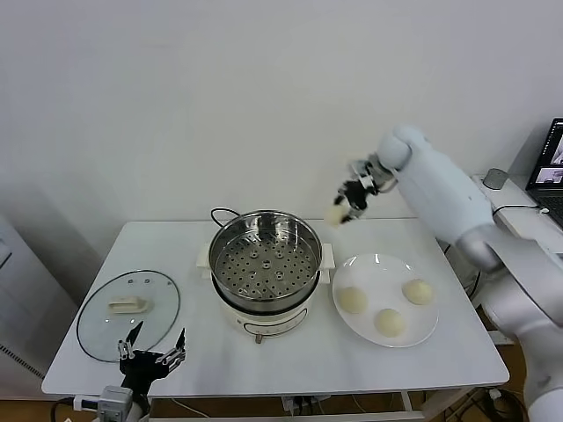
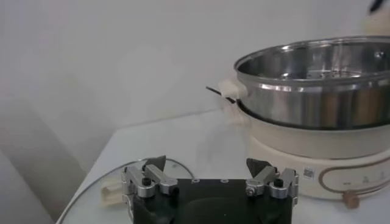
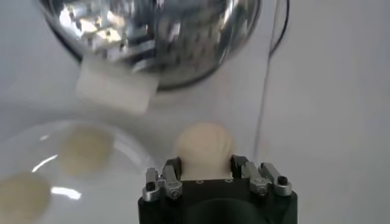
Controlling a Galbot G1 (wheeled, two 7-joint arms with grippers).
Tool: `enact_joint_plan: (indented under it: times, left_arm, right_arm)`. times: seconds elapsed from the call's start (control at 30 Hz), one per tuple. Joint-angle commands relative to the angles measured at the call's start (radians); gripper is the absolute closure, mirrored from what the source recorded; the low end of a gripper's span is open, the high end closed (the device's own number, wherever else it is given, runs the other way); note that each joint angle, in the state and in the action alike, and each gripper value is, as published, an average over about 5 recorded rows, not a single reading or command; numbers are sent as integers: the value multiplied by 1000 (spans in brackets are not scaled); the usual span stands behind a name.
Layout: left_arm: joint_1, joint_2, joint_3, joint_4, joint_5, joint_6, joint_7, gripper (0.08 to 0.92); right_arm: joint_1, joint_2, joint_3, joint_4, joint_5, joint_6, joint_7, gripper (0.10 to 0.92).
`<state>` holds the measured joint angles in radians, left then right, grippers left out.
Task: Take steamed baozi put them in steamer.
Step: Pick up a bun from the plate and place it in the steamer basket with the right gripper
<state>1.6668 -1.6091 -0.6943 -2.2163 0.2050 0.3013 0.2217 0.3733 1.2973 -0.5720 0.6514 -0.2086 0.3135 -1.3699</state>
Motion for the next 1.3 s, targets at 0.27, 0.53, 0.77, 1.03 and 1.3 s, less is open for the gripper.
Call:
enact_joint_plan:
  times: [0.27,0.53,0.77,1.03,1.3]
  left_arm:
    - [13,-49,-1,-17,-3,1,-26,177]
    - [16,-49,0,-18,-4,2,-31,177]
    - [10,-49,2,-19,-6,9,-32,177]
    - [7,-49,6,-14,-14,15,-31,177]
    - [3,-49,7,-10,-27,20,-29,177]
  right_arm:
    - [85,222,-187,-2,-9,510,-8,516]
    - [4,236,-143,32,-243,559,65,516]
    - [-38,250,-113,9,-387,559,200,516]
    - [-74,261,-101,-41,-419,559,233,516]
    - [-102,260,-97,-49,-454,559,284,516]
